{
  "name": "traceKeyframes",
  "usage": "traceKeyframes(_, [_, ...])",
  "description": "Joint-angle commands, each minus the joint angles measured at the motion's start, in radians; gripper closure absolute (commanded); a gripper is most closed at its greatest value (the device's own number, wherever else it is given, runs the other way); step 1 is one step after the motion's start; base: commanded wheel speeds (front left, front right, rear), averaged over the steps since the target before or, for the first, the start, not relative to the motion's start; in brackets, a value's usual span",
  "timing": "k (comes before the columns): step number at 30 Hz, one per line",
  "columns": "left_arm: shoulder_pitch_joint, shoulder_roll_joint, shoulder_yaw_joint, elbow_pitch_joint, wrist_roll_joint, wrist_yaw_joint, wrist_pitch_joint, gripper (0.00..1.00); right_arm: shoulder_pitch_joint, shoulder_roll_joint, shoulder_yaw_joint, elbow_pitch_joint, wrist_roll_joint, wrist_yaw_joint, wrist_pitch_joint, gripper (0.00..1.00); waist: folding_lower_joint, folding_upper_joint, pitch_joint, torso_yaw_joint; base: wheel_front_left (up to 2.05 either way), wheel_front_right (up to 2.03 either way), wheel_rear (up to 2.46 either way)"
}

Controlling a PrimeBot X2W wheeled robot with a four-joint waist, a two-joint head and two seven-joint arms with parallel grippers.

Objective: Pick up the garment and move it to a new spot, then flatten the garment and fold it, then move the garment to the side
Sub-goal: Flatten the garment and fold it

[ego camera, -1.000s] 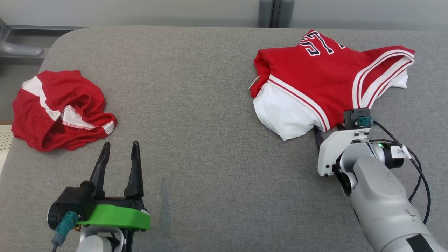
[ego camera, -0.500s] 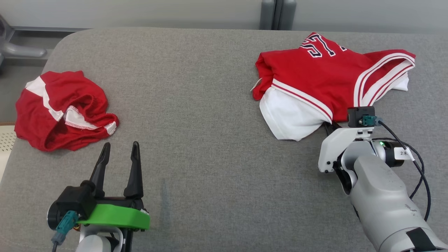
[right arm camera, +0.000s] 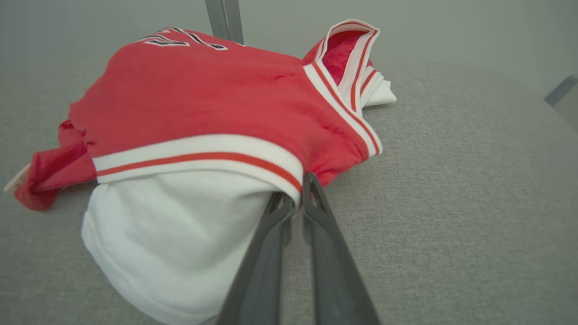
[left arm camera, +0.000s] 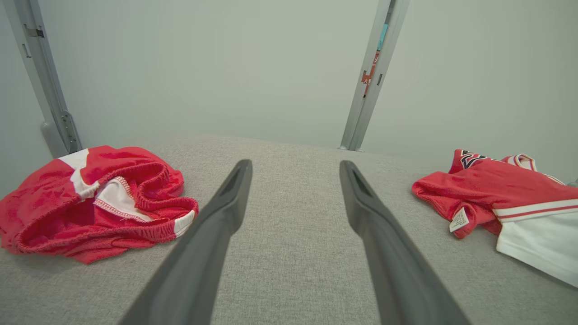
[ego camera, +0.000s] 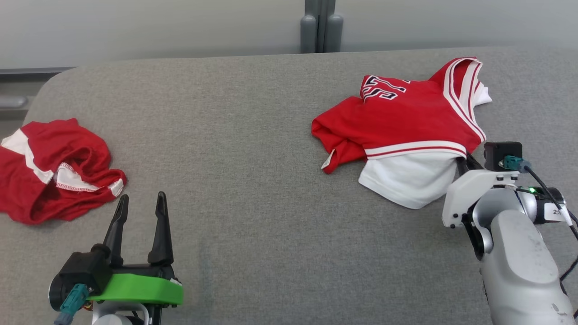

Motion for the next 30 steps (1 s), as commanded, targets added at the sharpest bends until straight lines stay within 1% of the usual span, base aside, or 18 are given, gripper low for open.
traceKeyframes(1, [0.008, 0.004, 0.005, -0.005, 0.003, 0.001, -0.001, 0.00, 0.051, -0.002, -0.005, -0.080, -0.004, -0.001, 0.044, 1.00, 0.0000, 0.0000, -0.007, -0.031, 0.00, 0.00, 0.00])
traceKeyframes(4, [-0.003, 0.002, 0.003, -0.009, 0.002, 0.001, -0.001, 0.00, 0.155, -0.001, -0.020, -0.300, 0.004, -0.001, 0.160, 1.00, 0.0000, 0.0000, 0.000, -0.046, 0.00, 0.00, 0.00])
traceKeyframes(6, [-0.011, 0.001, -0.002, -0.008, 0.002, 0.000, -0.001, 0.00, 0.225, 0.000, -0.030, -0.415, -0.001, -0.001, 0.237, 1.00, 0.0000, 0.0000, 0.005, -0.050, 0.00, 0.00, 0.00])
traceKeyframes(8, [-0.018, 0.001, -0.003, -0.008, 0.001, 0.000, -0.001, 0.00, 0.274, 0.000, -0.041, -0.507, -0.015, -0.001, 0.297, 1.00, 0.0000, 0.0000, 0.010, -0.054, 0.00, 0.00, 0.00])
traceKeyframes(10, [-0.023, 0.000, -0.005, -0.006, -0.001, -0.001, -0.001, 0.00, 0.312, -0.017, -0.051, -0.565, -0.034, -0.001, 0.331, 1.00, 0.0000, 0.0000, 0.015, -0.057, 0.00, 0.00, 0.00])
traceKeyframes(11, [-0.026, -0.001, -0.006, -0.005, -0.001, -0.001, -0.001, 0.00, 0.323, -0.017, -0.056, -0.576, -0.036, -0.001, 0.339, 0.00, 0.0000, 0.0000, 0.017, -0.057, 0.00, 0.00, 0.00])
traceKeyframes(15, [-0.032, -0.001, -0.007, 0.002, 0.000, -0.003, -0.001, 0.00, 0.348, -0.013, -0.076, -0.601, -0.024, -0.001, 0.361, 0.00, 0.0000, 0.0000, 0.019, -0.052, 0.00, 0.00, 0.00])
traceKeyframes(21, [-0.020, -0.002, 0.001, 0.004, 0.006, -0.004, -0.001, 0.00, 0.365, -0.004, -0.102, -0.674, 0.014, -0.001, 0.344, 0.00, 0.0000, 0.0000, 0.009, -0.045, 0.00, 0.00, 0.00])
traceKeyframes(23, [-0.015, -0.002, 0.002, 0.006, 0.006, -0.004, -0.001, 0.00, 0.376, -0.001, -0.103, -0.701, 0.059, -0.001, 0.342, 0.00, 0.0000, 0.0000, 0.003, -0.043, 0.00, 0.00, 0.00])
traceKeyframes(27, [-0.003, -0.003, 0.007, 0.009, 0.007, -0.005, -0.001, 0.00, 0.409, 0.000, -0.091, -0.764, 0.165, -0.001, 0.379, 0.00, 0.0000, 0.0000, -0.012, -0.044, 0.00, 0.00, 0.00])
traceKeyframes(30, [0.003, -0.003, 0.011, 0.005, 0.009, -0.005, -0.001, 0.00, 0.429, 0.000, -0.111, -0.805, 0.223, -0.001, 0.396, 0.00, 0.0000, 0.0000, -0.019, -0.049, 0.00, 0.00, 0.00])
